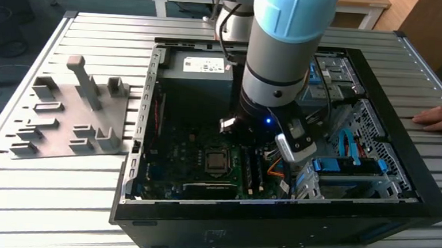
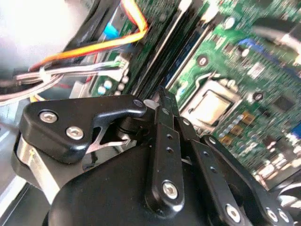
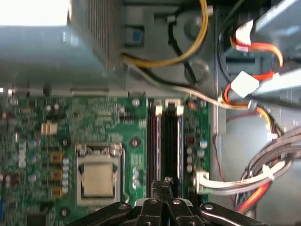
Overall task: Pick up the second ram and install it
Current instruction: 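Press down the second ram until it locks into place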
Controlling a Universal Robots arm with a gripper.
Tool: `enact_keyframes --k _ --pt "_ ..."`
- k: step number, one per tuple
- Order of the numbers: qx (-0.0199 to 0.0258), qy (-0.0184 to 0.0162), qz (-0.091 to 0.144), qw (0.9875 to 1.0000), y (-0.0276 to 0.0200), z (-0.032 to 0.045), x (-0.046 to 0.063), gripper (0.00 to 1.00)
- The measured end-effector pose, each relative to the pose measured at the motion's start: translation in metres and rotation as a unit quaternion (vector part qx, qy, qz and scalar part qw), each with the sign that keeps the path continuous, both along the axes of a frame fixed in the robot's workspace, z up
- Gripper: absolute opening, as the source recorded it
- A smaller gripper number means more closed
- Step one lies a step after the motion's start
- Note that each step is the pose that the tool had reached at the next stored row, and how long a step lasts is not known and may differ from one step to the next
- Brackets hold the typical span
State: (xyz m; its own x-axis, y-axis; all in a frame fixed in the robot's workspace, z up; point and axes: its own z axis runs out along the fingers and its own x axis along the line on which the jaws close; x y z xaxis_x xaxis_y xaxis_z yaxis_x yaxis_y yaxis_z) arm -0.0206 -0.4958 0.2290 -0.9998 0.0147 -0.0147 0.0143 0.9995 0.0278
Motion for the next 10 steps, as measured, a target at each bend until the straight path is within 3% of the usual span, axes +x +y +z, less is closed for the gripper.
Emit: enact_keyframes --k 7,10 --pt "-0.0145 0.0003 0.000 0.9999 -0.0194 -0.0014 0.000 0.10" --pt "-0.0164 0.0003 0.000 0.9999 -0.0248 -0.0048 0.000 0.10"
